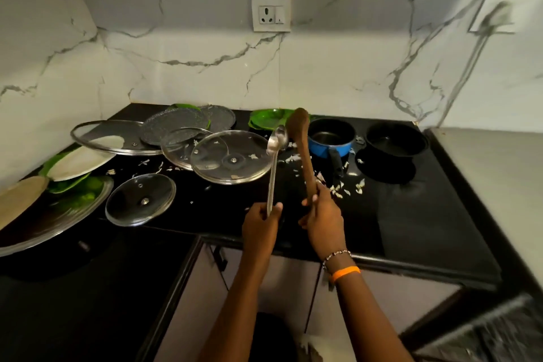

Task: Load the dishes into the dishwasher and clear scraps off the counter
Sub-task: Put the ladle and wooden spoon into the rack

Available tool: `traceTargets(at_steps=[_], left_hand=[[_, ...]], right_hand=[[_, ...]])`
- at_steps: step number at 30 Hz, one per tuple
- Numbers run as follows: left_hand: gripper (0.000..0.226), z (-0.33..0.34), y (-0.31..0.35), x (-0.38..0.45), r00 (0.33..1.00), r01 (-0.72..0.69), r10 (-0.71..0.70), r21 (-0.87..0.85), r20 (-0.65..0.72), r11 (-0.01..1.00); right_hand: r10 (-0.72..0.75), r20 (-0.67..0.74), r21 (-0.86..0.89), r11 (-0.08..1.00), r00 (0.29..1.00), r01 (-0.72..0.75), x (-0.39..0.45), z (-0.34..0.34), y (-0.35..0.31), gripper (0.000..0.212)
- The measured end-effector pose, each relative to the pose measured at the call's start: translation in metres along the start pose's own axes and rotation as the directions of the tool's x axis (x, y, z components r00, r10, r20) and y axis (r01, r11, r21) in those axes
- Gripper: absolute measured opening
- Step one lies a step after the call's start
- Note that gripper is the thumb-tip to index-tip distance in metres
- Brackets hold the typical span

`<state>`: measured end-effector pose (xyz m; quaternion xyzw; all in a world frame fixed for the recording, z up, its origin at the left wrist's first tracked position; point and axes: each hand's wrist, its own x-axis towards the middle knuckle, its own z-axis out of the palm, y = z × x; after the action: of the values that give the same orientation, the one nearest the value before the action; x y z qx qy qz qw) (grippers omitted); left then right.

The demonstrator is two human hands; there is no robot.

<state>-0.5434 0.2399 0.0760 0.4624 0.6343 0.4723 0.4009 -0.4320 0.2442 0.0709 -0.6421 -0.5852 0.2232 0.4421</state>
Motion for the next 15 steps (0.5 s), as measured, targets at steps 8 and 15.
traceTargets(at_steps=[8,15], left_hand=[[0.017,0.018,-0.023,-0.104,0.971,-0.005,0.008,-0.014,0.24,1.0],[0.025,0.071,-0.031,-0.202,0.874,0.146,-0.085,-0.093,0.478,0.985]], right_hand=[[0.108,-0.203,0.093,0.991,0.973,-0.091,-0.118,-0.059,0.028,0.023],[0.232,-0.371,-0.044,0.963,0.899,-0.267,-0.208,-0.126,0.072,0.019]])
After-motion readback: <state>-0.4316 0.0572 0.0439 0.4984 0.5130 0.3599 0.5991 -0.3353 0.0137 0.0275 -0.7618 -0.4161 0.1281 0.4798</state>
